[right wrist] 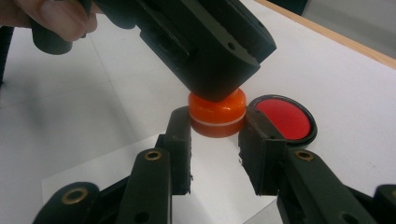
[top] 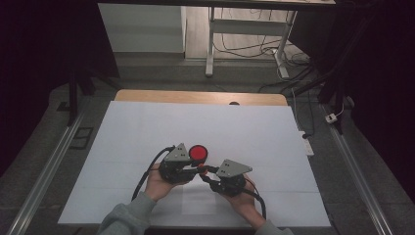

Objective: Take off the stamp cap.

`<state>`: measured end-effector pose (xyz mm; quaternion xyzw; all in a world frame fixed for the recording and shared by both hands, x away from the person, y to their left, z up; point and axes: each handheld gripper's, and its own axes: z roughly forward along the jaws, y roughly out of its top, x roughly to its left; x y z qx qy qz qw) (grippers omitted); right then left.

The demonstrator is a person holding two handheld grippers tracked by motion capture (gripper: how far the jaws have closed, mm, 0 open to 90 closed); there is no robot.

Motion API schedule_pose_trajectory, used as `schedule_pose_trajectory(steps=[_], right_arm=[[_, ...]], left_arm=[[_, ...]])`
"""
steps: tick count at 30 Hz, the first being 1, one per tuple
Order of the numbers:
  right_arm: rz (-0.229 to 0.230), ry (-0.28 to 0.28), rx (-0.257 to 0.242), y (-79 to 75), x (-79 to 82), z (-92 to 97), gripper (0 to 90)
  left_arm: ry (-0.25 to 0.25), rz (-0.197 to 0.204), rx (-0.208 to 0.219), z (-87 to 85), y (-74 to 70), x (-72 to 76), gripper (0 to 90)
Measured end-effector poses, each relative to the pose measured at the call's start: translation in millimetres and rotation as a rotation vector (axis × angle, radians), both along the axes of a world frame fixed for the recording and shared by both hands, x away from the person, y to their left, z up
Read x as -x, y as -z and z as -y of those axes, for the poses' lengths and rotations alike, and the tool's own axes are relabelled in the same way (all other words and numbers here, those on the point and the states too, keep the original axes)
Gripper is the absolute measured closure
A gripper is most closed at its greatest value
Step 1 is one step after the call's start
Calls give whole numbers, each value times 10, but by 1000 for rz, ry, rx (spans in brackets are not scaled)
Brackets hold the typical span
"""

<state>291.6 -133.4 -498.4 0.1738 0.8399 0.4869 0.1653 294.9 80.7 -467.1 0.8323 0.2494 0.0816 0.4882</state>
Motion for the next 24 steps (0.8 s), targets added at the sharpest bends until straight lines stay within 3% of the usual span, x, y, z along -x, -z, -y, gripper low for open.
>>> schedule_pose_trajectory(steps=[12, 24], right_arm=[[17, 1, -4, 6, 18, 7, 652], [7, 11, -21, 22, 21, 10, 652]], left_arm=[[0, -12, 13, -11, 1, -2, 728], [-5, -9, 24, -15, 17, 0, 728]])
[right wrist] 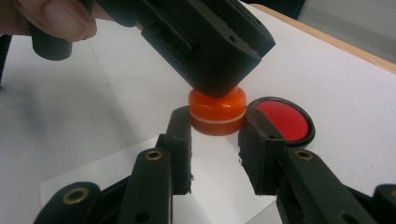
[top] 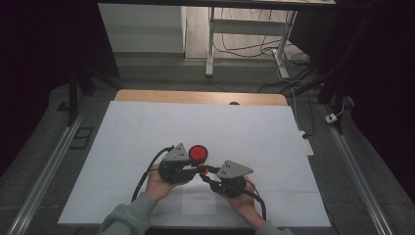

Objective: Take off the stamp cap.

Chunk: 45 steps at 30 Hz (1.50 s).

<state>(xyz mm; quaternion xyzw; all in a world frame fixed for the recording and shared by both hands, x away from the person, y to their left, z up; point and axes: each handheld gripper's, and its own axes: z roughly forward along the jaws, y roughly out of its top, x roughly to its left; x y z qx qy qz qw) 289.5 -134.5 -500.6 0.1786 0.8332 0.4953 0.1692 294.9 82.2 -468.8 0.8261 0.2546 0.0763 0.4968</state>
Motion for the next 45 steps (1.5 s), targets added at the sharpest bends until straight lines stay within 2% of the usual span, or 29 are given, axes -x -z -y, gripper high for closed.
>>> schedule_pose_trajectory(steps=[16, 25, 33, 45], right_arm=[[2, -1, -14, 9, 11, 3, 653], [33, -8, 5, -4, 13, 9, 653], [22, -4, -16, 9, 10, 12, 653], [41, -6, -1, 0, 15, 22, 653]], left_arm=[[1, 3, 3, -7, -8, 11, 729], [4, 7, 9, -11, -13, 9, 729], [5, 0, 15, -18, -8, -3, 729], [-7, 19, 8, 4, -16, 26, 729]])
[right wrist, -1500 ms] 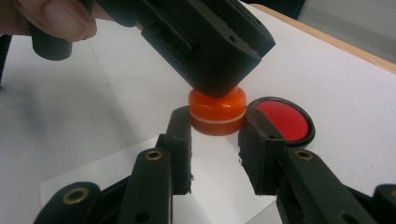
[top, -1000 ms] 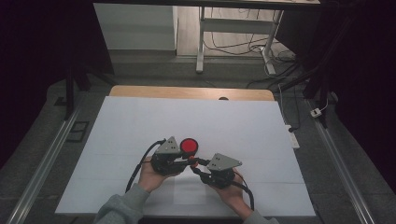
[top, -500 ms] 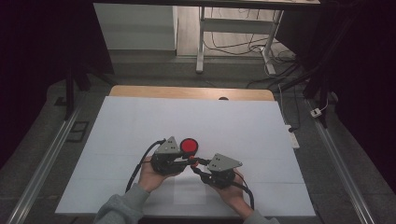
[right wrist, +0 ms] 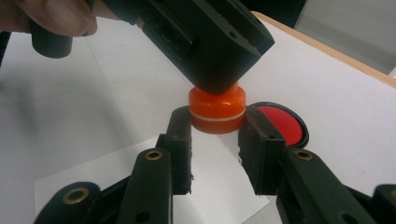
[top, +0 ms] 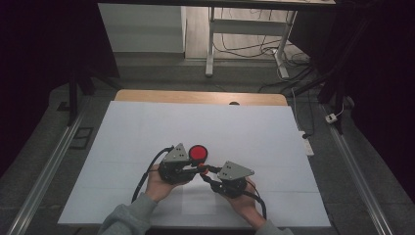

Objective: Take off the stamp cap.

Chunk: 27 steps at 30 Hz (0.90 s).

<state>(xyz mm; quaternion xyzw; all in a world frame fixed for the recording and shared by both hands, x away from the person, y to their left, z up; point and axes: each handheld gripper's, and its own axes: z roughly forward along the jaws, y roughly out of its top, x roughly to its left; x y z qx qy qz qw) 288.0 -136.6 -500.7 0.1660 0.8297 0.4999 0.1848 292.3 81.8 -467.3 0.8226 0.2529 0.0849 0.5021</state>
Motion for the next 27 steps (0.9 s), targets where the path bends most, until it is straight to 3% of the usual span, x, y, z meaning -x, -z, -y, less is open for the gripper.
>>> schedule_pose_trajectory(steps=[7, 8, 10, 11, 13, 18, 27], right_arm=[[-14, 11, -35, 3, 6, 6, 653], [-10, 13, -38, -1, 9, 7, 654], [-16, 5, 35, 68, -10, 8, 654], [-29, 7, 35, 120, -20, 20, 654], [-40, 5, 6, 109, -24, 14, 654], [-12, -2, 28, 52, 18, -24, 653], [-24, 34, 5, 47, -34, 97, 652]], left_arm=[[-8, 7, 21, -13, -14, 12, 729], [-54, 55, 37, -38, -34, 37, 730], [-70, 61, 85, -178, -142, 10, 730], [-73, 65, 92, -233, -166, 8, 730], [-73, 61, 85, -258, -158, 14, 730], [-38, 53, 65, -169, -129, 17, 729], [-42, 38, 66, -183, -109, -3, 728]])
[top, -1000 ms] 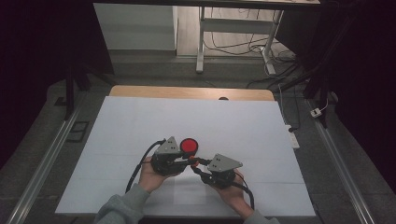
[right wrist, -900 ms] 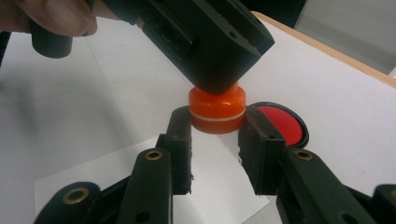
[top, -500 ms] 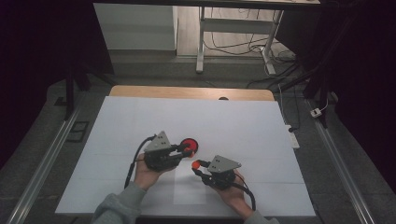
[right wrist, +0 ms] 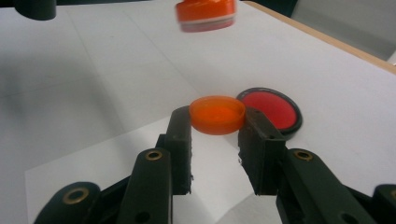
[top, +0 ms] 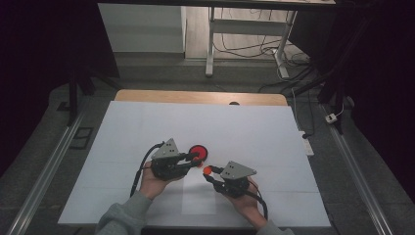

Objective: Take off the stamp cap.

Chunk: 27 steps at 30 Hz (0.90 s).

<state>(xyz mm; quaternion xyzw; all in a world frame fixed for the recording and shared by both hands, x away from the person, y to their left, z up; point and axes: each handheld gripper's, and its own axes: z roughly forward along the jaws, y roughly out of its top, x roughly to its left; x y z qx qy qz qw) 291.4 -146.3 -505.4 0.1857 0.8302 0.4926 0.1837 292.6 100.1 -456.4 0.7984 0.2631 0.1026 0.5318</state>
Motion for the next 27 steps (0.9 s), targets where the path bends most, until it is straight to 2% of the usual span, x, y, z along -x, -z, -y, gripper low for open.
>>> schedule_pose_trajectory(steps=[10, 27], right_arm=[[-3, 58, -18, -21, -20, 276, 651], [-3, 178, -46, -85, 28, 951, 650]], left_arm=[[3, -2, -15, -3, 11, -13, 727], [-15, -11, -25, -26, 31, -40, 726]])
